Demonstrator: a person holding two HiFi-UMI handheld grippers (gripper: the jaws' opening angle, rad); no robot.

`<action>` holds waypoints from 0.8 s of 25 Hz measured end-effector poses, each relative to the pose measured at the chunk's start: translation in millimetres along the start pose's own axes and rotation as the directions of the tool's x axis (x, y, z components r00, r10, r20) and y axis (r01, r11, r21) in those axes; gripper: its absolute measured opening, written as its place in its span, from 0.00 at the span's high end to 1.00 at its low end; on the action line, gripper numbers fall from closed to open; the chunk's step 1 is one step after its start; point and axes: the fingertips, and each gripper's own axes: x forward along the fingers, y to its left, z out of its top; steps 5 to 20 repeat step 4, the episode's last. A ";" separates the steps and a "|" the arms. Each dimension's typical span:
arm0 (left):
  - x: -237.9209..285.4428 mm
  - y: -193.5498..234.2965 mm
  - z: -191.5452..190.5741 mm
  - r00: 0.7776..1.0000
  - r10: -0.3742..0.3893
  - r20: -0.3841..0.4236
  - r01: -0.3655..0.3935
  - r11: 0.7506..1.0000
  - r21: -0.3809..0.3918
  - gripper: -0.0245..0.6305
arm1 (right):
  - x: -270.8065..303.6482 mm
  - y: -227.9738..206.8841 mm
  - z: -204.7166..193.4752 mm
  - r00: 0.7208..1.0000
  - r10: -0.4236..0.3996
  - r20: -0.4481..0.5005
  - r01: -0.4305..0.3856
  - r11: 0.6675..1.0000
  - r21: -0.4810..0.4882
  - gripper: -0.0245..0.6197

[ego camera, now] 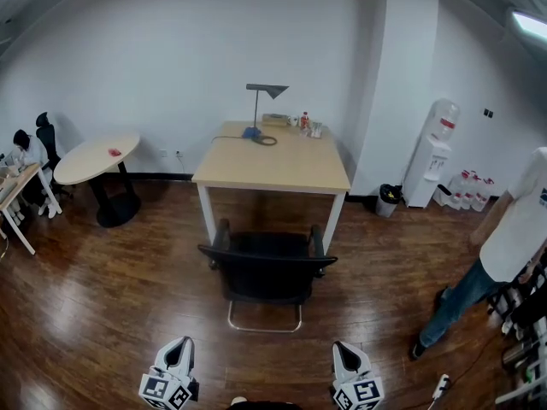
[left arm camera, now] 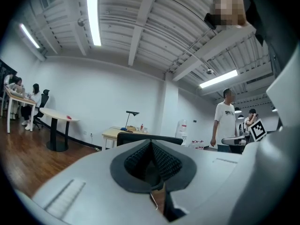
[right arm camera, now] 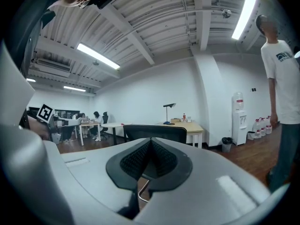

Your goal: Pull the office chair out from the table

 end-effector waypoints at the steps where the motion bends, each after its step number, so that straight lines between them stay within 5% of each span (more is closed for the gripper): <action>1: 1.0 -1.2 1.1 1.000 -0.003 0.002 0.003 1.000 -0.001 0.96 | -0.3 1.1 1.8 1.000 -0.001 -0.002 0.001 1.000 0.002 0.95; 20: 4.2 -5.0 5.3 1.000 -0.014 0.010 0.014 1.000 -0.003 0.96 | -3.0 0.0 0.2 1.000 -0.010 -0.019 0.010 1.000 -0.008 0.95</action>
